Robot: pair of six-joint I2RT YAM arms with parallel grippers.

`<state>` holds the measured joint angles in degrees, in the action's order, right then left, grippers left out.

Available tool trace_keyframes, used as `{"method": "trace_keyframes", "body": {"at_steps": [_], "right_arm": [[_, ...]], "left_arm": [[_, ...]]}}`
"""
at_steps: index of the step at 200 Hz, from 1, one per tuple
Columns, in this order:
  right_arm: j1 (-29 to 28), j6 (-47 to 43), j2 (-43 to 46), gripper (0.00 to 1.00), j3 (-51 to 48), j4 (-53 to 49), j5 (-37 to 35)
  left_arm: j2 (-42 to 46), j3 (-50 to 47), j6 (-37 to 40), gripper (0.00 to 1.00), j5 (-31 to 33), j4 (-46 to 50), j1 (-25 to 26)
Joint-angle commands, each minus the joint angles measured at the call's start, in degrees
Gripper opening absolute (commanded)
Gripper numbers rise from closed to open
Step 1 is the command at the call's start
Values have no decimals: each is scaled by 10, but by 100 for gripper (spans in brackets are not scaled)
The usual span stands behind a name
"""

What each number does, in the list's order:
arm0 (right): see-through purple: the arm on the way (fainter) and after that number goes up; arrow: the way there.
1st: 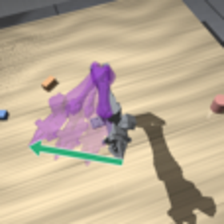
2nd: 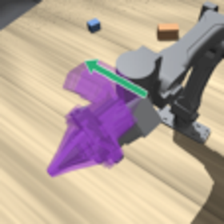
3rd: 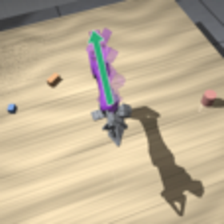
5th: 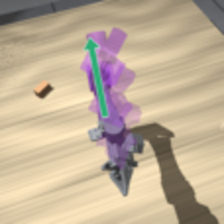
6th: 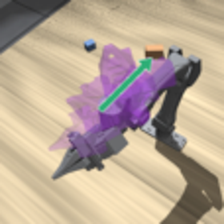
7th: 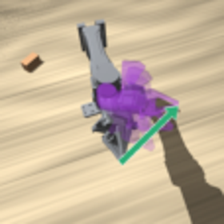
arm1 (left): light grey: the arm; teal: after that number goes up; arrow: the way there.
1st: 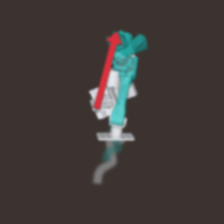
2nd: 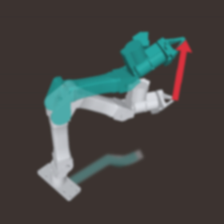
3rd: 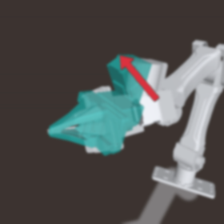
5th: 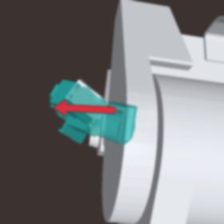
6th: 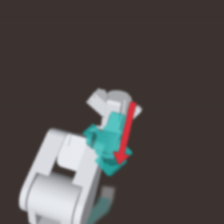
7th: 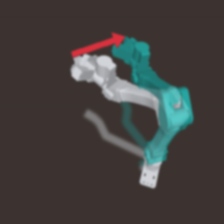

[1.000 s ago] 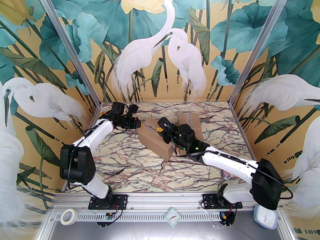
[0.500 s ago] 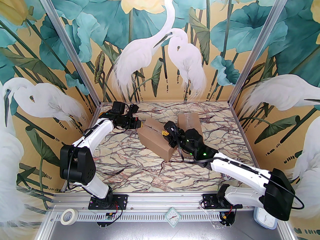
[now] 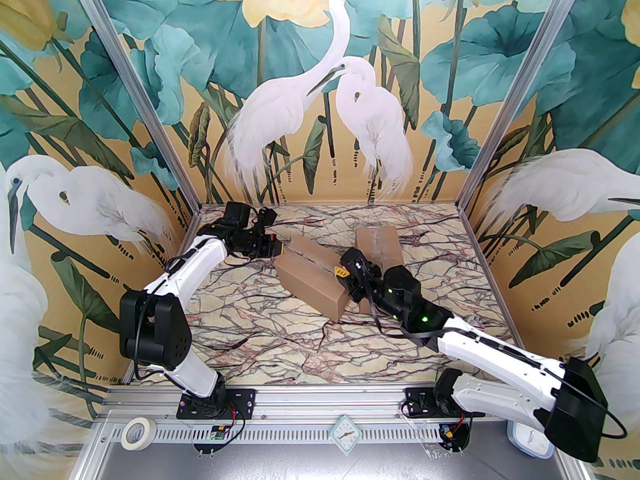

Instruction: Unpack the express box

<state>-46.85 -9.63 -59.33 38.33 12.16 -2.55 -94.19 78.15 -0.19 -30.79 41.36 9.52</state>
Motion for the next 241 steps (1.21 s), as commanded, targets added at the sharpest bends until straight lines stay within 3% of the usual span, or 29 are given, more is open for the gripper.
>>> {"method": "trace_keyframes", "body": {"at_steps": [1, 91, 118, 136, 179, 241], "right_arm": [[7, 4, 32, 0, -17, -47, -47], [11, 25, 84, 0, -61, -38, -66], [11, 29, 61, 0, -49, -24, -44], [11, 34, 39, 0, -42, -7, -32], [9, 36, -3, 0, -23, 22, -11], [10, 27, -62, 0, 13, 51, 18]], "left_arm": [[-14, 3, 5, 0, 90, 22, -13], [-6, 9, -6, 0, 84, 27, -13], [26, 20, -8, 34, 40, 24, -12], [44, 23, -7, 47, -4, 19, -12], [65, 6, -6, 58, -71, -3, -10], [23, 7, 23, 67, 14, 8, -10]]}}
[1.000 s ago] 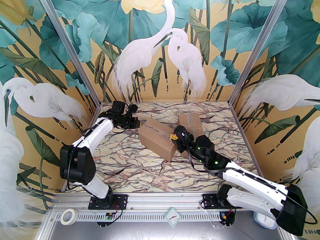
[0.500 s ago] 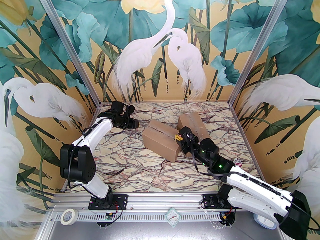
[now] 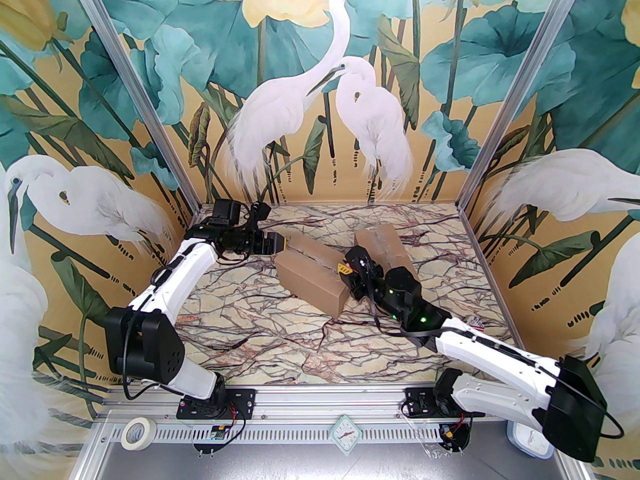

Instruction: Unpack the express box

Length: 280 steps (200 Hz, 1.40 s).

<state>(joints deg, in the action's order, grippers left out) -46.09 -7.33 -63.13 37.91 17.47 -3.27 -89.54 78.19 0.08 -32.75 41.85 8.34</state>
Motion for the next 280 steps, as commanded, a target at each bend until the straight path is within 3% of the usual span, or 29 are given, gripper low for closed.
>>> {"method": "trace_keyframes", "body": {"at_steps": [1, 67, 128, 189, 228, 280], "right_arm": [[2, 4, -25, 0, 18, -1, 25], [3, 0, -60, 0, 40, 10, 36], [3, 2, -59, 0, 42, 8, 34], [2, 5, -19, 0, 23, -3, 13], [3, 11, 10, 0, 0, -11, 1], [3, 16, 30, 0, -25, -21, -12]], "left_arm": [[-24, 8, 21, 66, 34, 3, 2], [-78, 24, 41, 58, 16, 10, -1], [-87, 8, 25, 24, 30, -13, -19], [-95, 4, 24, 6, 49, -8, -30], [-106, 5, 16, 0, 67, 1, -31], [-106, 2, 12, 0, 72, 3, -33]]}}
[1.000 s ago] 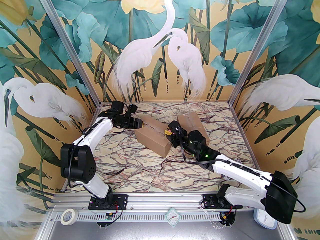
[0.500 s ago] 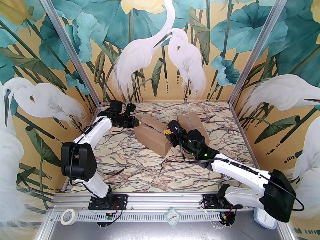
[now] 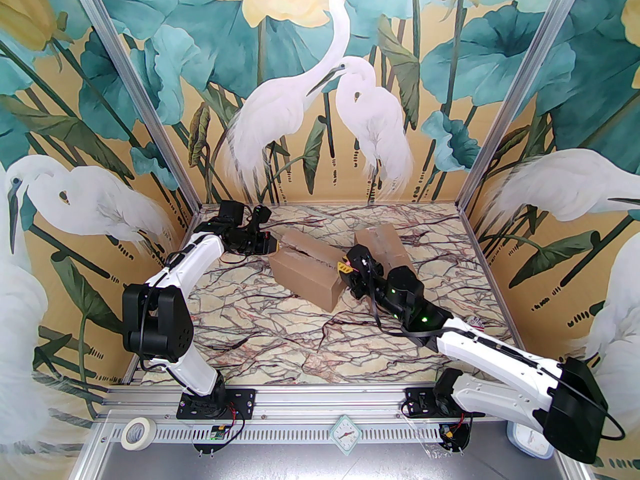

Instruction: Unpack the express box

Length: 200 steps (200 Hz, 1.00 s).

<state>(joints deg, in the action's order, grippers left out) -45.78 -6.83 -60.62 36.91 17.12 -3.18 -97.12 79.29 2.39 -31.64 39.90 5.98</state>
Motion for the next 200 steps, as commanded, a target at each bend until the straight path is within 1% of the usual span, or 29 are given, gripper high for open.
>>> {"method": "trace_keyframes", "body": {"at_steps": [1, 49, 69, 94, 150, 177, 200], "right_arm": [[0, 11, 6, 0, -16, -17, -13], [7, 3, 17, 0, -16, -3, -29], [19, 4, 22, 0, -8, 12, -23], [26, 4, 22, 0, 8, 31, 1], [36, -18, -44, 0, 63, 55, 76], [41, -32, -81, 0, 85, 53, 100], [46, -47, -104, 0, 94, 51, 106]], "left_arm": [[-30, -8, -11, 0, 61, 23, -9], [-14, -12, 0, 0, 28, 21, -9], [-2, -12, 3, 0, 19, 23, -8], [3, -9, 16, 0, 21, 32, -1], [-7, 6, 35, 0, 46, 45, 30], [-9, 11, 40, 0, 55, 50, 36], [-12, 14, 44, 0, 60, 54, 38]]}}
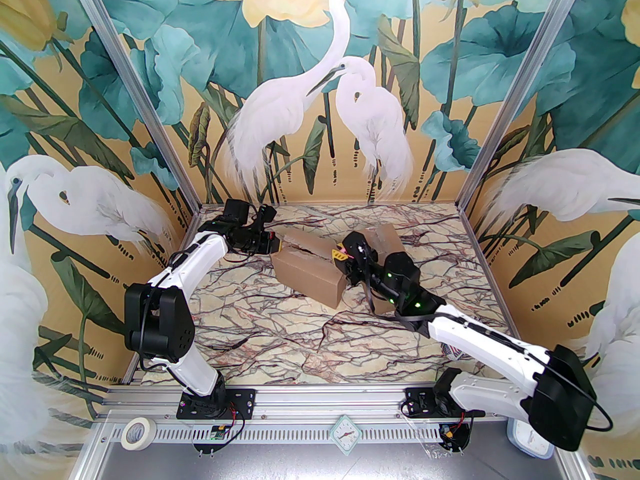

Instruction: Unpack the express box

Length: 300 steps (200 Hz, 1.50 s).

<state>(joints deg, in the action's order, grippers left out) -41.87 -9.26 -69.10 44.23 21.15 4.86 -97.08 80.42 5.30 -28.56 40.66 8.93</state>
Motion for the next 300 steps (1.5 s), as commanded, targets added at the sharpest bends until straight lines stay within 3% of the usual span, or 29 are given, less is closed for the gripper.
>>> {"method": "trace_keyframes", "body": {"at_steps": [1, 119, 300], "right_arm": [[7, -23, -20, 0, 21, 10, 26], [42, -73, -31, 0, 24, -61, 51], [67, -62, 85, 0, -36, -133, 33]], "left_arm": [[-13, 3, 16, 0, 29, 47, 8], [-21, 0, 19, 0, 47, 50, 10], [-18, 0, 20, 0, 68, 67, -4]]}}
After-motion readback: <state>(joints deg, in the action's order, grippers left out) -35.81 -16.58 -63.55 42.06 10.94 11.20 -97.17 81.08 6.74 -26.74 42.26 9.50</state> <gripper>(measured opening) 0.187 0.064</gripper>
